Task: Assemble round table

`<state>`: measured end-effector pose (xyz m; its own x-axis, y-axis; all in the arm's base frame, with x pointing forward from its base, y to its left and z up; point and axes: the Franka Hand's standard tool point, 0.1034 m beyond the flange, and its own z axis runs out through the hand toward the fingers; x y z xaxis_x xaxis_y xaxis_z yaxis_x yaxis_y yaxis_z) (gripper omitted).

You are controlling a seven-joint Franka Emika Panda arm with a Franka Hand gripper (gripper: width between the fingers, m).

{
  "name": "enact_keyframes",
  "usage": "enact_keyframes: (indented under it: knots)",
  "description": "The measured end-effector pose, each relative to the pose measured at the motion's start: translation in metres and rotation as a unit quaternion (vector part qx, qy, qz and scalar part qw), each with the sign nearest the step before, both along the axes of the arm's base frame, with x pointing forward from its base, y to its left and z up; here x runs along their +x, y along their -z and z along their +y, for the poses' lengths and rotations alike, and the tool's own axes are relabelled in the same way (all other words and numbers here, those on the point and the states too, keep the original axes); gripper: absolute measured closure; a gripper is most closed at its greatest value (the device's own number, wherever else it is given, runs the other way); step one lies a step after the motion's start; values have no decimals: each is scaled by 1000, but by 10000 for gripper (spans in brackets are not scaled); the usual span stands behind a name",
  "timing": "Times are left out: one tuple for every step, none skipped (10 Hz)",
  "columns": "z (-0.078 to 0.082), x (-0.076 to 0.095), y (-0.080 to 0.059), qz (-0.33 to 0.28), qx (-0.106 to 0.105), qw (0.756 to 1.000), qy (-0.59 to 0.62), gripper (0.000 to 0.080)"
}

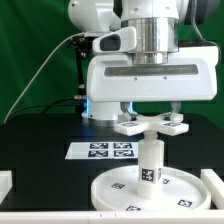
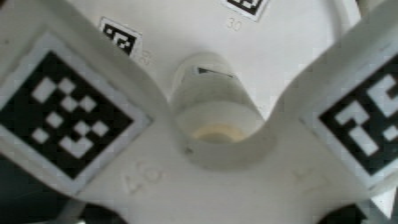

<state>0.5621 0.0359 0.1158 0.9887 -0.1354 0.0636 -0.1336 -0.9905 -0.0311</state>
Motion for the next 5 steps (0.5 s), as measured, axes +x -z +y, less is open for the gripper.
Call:
enact_keyframes:
  knots:
    - [1, -1, 4, 2, -1, 1000, 1, 350]
    - [3, -1, 10, 1, -3, 1000, -1, 350]
    - [4, 2, 13, -7, -6, 1000, -4, 350]
    - [4, 1, 14, -11, -8, 1000, -6, 350]
    - [4, 1, 13, -19, -10, 1000, -8, 350]
